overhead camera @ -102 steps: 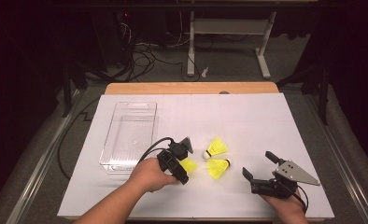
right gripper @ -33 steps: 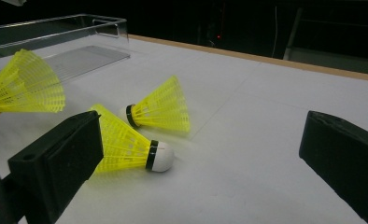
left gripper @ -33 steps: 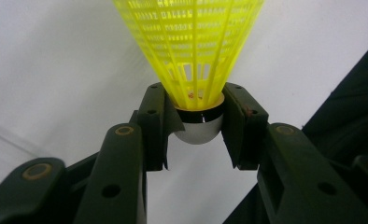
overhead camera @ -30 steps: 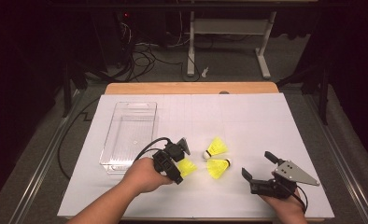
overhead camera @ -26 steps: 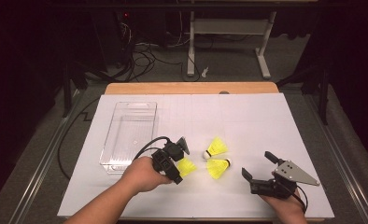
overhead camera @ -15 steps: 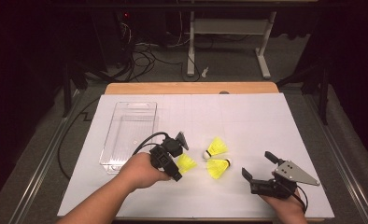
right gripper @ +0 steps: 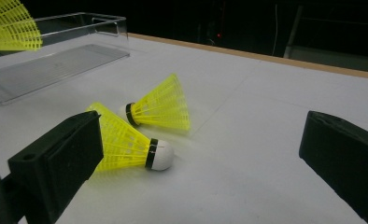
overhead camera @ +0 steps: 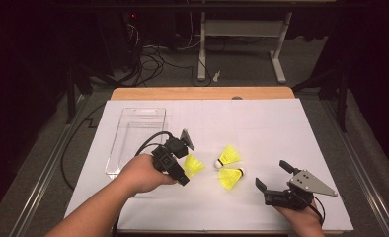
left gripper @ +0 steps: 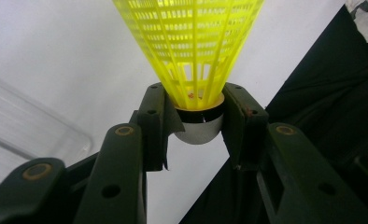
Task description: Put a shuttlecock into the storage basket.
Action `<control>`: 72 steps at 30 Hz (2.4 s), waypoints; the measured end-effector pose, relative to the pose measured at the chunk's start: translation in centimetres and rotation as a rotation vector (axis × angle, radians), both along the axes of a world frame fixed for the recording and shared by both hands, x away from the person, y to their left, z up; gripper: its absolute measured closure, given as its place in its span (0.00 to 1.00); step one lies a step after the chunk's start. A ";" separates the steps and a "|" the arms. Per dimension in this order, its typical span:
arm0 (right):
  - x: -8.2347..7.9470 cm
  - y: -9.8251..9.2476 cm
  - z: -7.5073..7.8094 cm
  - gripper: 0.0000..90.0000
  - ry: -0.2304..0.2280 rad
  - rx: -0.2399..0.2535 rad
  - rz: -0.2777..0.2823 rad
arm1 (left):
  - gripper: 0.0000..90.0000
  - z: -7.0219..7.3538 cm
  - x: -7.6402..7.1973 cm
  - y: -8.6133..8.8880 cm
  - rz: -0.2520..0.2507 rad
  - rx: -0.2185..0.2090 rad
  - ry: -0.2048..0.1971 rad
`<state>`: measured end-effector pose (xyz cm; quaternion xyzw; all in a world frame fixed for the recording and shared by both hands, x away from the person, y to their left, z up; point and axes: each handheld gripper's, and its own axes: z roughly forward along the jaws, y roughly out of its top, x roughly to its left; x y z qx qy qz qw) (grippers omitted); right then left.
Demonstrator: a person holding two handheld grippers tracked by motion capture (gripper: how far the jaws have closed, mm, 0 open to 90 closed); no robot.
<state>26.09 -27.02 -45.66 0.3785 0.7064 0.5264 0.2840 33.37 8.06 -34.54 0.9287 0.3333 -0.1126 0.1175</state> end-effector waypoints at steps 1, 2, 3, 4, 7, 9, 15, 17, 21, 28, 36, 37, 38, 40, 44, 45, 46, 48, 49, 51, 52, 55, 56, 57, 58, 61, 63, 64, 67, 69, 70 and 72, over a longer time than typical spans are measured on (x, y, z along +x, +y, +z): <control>0.0 0.0 0.0 0.01 0.001 0.000 0.000 | 0.71 0.2 0.0 0.1 0.004 -0.003 -0.001; 0.0 0.0 0.0 0.01 0.001 0.000 0.000 | 0.71 0.4 0.0 0.3 0.005 -0.002 -0.002; 0.0 0.0 0.0 0.01 0.001 0.000 0.000 | 0.71 0.5 0.1 0.4 0.004 -0.001 -0.001; 0.0 0.0 0.0 0.01 0.001 0.000 0.000 | 0.71 0.7 0.0 0.5 0.001 0.000 -0.006; 0.0 0.0 0.0 0.01 0.001 0.000 -0.001 | 0.71 1.2 0.1 1.0 0.010 0.001 -0.010; 0.0 0.0 0.0 0.01 0.000 0.000 -0.001 | 0.71 1.3 0.2 1.4 0.016 0.005 -0.015; 0.0 0.0 0.0 0.01 -0.001 -0.001 -0.002 | 0.71 1.5 0.4 2.4 0.034 0.004 -0.016; 0.0 -0.1 0.0 0.01 -0.002 -0.001 -0.002 | 0.71 1.6 0.5 2.7 0.039 -0.001 -0.016; 0.0 -0.1 0.0 0.01 -0.001 -0.001 -0.004 | 0.71 1.7 0.7 3.5 0.053 -0.005 -0.020; 0.0 0.0 0.0 0.01 -0.003 -0.003 -0.002 | 0.71 1.9 1.1 5.3 0.095 -0.002 -0.021; -0.1 0.0 0.1 0.01 -0.003 -0.003 -0.002 | 0.71 1.6 1.4 7.4 0.132 0.013 -0.023; -0.1 0.0 0.1 0.01 -0.003 -0.003 -0.002 | 0.71 1.6 1.4 7.6 0.139 0.015 -0.021; -0.1 0.0 0.0 0.01 -0.002 -0.002 -0.001 | 0.71 1.5 1.4 7.9 0.143 0.013 -0.021; -0.1 0.0 0.0 0.01 -0.002 -0.003 -0.001 | 0.71 1.5 1.5 8.4 0.159 0.008 -0.020; 0.0 0.0 0.0 0.01 -0.001 -0.002 -0.001 | 0.71 1.4 1.8 9.2 0.176 0.010 -0.020; 0.0 0.0 0.0 0.01 0.000 -0.002 -0.001 | 0.71 1.3 1.8 9.4 0.181 0.013 -0.020; 0.0 0.0 0.0 0.01 -0.001 -0.002 -0.001 | 0.71 1.3 1.8 9.6 0.182 0.015 -0.020; 0.0 0.0 0.0 0.01 -0.002 -0.002 -0.001 | 0.71 1.2 1.9 9.9 0.188 0.014 -0.016; 0.0 0.0 0.0 0.01 -0.002 -0.003 0.000 | 0.71 1.2 1.9 10.0 0.190 0.018 -0.016; 0.0 0.0 0.0 0.01 -0.001 -0.003 0.000 | 0.71 1.1 2.0 10.4 0.204 0.021 -0.017; 0.0 0.0 0.0 0.01 0.000 -0.002 -0.001 | 0.71 1.0 2.0 10.7 0.212 0.020 -0.015; 0.0 0.0 0.0 0.01 -0.001 -0.002 -0.001 | 0.71 0.9 2.1 11.4 0.227 0.026 -0.015; 0.0 0.0 0.0 0.01 0.000 -0.002 0.000 | 0.71 0.9 2.2 11.7 0.235 0.025 -0.017; 0.0 0.0 0.0 0.01 0.000 -0.002 0.000 | 0.71 0.8 2.2 11.9 0.245 0.025 -0.015; 0.0 0.0 0.0 0.01 0.000 -0.003 0.000 | 0.71 0.8 2.2 12.2 0.250 0.029 -0.018; 0.0 0.1 -0.1 0.01 0.002 -0.005 0.000 | 0.71 0.6 2.3 13.0 0.273 0.035 -0.011; 0.0 0.1 -0.1 0.01 0.002 -0.005 0.000 | 0.71 0.6 2.3 13.6 0.282 0.039 -0.008; 0.0 0.1 -0.1 0.01 0.002 -0.005 0.001 | 0.71 0.5 2.3 13.8 0.286 0.039 -0.006; 0.0 0.1 -0.1 0.01 0.005 -0.007 -0.001 | 0.71 0.4 2.3 14.5 0.301 0.044 -0.005; 0.0 0.2 -0.1 0.01 0.003 -0.007 0.001 | 0.71 0.3 2.3 14.9 0.308 0.050 -0.007; 0.0 0.2 -0.1 0.01 0.002 -0.008 0.001 | 0.71 0.3 2.3 15.1 0.311 0.053 -0.003; 0.0 0.1 -0.1 0.01 0.003 -0.007 0.000 | 0.71 0.2 2.4 15.4 0.323 0.052 -0.003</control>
